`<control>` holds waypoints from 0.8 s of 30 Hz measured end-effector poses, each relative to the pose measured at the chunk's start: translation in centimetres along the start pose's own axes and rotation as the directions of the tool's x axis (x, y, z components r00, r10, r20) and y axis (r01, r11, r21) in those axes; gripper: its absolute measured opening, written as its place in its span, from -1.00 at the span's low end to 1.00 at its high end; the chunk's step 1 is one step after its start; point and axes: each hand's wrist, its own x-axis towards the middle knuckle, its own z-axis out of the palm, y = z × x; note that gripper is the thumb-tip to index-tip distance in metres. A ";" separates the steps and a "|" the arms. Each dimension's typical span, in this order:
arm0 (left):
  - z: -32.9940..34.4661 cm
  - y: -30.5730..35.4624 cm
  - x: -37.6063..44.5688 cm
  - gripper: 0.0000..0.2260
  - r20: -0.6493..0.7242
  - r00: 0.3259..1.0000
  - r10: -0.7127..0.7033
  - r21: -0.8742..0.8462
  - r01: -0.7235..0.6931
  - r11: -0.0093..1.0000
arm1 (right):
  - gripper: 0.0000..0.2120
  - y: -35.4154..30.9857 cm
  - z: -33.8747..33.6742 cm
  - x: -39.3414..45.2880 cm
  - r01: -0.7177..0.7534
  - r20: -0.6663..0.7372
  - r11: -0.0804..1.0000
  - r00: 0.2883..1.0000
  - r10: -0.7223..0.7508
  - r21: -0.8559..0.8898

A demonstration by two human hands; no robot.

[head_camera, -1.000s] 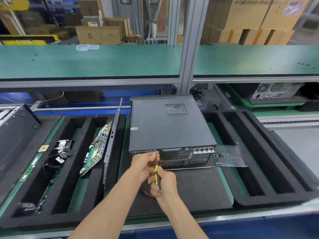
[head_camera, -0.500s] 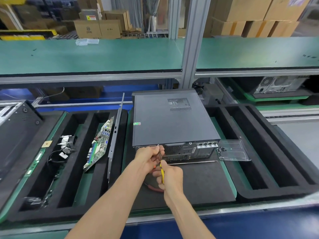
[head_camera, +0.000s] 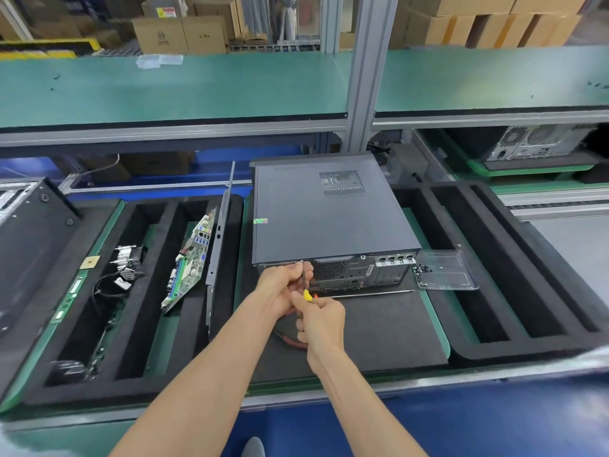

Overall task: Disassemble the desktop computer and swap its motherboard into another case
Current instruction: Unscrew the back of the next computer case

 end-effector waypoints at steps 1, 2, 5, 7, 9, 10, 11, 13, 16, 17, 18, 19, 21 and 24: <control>0.0 0.0 0.0 -0.82 0.004 1.000 -0.001 -0.005 0.001 1.000 | -0.71 -0.1 0.1 0.1 -0.016 -0.004 1.000 1.000 0.016 -0.006; 0.0 -0.1 0.0 -0.83 0.009 1.000 0.003 -0.015 -0.003 1.000 | -0.71 -0.3 0.1 0.2 -0.047 -0.020 0.999 0.999 0.047 -0.001; -0.1 -0.2 0.2 -0.83 0.030 0.999 0.035 -0.029 -0.035 0.999 | -0.70 -0.7 0.1 0.3 -0.120 -0.046 0.992 0.992 0.121 0.033; -0.2 -0.3 0.3 -0.80 0.048 0.998 0.041 -0.031 -0.040 0.999 | -0.72 -0.4 0.0 0.3 -0.078 -0.044 0.997 0.996 0.078 -0.001; -0.4 -0.4 0.4 -0.78 0.054 0.998 0.024 -0.029 -0.023 0.999 | -0.77 -0.1 -0.2 0.1 -0.002 -0.038 0.999 0.999 0.001 -0.041; -0.5 -0.3 0.5 -0.78 0.052 0.999 0.016 -0.030 -0.014 0.999 | -0.78 -0.1 -0.2 0.0 0.021 -0.036 0.998 0.999 -0.023 -0.059; -0.4 -0.3 0.5 -0.79 0.050 0.999 0.011 -0.035 -0.009 0.999 | -0.77 -0.2 -0.2 0.0 0.027 -0.038 0.997 0.999 -0.030 -0.068; -0.4 -0.3 0.5 -0.80 0.060 0.998 0.016 -0.050 -0.013 0.999 | -0.75 -0.5 0.0 0.0 -0.001 -0.056 0.998 0.998 -0.002 -0.062; -0.4 -0.5 0.6 -0.80 0.070 0.996 0.051 -0.055 -0.047 0.997 | -0.66 -0.7 0.1 0.0 -0.053 -0.071 0.998 0.996 0.050 -0.040; -0.4 -0.6 0.6 -0.80 0.073 0.995 0.062 -0.057 -0.058 0.997 | -0.66 -0.7 0.1 0.0 -0.043 -0.076 0.998 0.996 0.039 -0.054; -0.4 -0.6 0.6 -0.80 0.078 0.995 0.068 -0.059 -0.064 0.996 | -0.68 -0.6 0.0 -0.1 -0.021 -0.079 0.997 0.997 0.015 -0.072; -0.5 -0.6 0.6 -0.80 0.080 0.994 0.069 -0.061 -0.064 0.996 | -0.72 -0.4 0.0 -0.2 0.008 -0.073 0.997 0.997 -0.014 -0.078; -0.5 -0.6 0.6 -0.80 0.070 0.996 0.059 -0.058 -0.055 0.997 | -0.79 -0.4 -0.1 -0.3 0.044 -0.053 0.996 0.997 -0.048 -0.079; -0.5 -0.7 0.6 -0.80 0.067 0.996 0.057 -0.075 -0.052 0.996 | -0.78 -0.6 -0.2 -0.1 0.007 -0.053 0.997 0.999 -0.011 -0.079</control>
